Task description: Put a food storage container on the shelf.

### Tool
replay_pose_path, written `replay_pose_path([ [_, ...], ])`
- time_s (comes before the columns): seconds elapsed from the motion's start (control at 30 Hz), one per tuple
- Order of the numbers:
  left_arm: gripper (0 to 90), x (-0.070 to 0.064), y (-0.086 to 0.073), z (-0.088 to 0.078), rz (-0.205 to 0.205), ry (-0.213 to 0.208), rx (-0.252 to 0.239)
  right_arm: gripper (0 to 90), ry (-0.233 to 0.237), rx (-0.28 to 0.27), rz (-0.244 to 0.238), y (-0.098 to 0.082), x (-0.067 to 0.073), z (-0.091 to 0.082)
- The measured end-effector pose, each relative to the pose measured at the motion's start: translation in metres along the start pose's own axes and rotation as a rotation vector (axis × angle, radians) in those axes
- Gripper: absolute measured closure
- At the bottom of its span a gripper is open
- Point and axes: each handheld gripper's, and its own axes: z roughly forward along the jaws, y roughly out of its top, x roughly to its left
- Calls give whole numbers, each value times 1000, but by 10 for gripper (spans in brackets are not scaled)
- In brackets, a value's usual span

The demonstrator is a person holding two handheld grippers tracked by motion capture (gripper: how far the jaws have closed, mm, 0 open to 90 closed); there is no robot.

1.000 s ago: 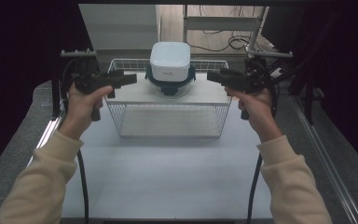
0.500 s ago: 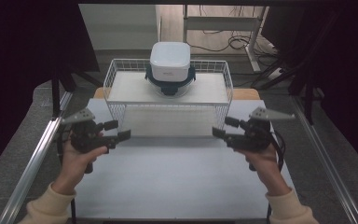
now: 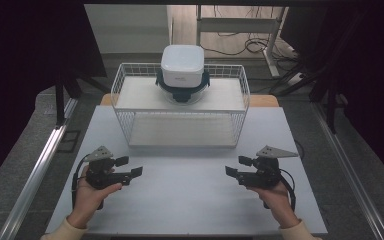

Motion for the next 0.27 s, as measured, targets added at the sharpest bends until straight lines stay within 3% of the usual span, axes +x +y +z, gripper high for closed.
replay_pose_path([
  [0.13,250,-3,-2,1,34,30,-1,263,-13,-12,-8,1,3,-3],
  [0.27,223,-4,-11,6,80,89,13,219,-42,-12,-20,-3,3,-3],
])
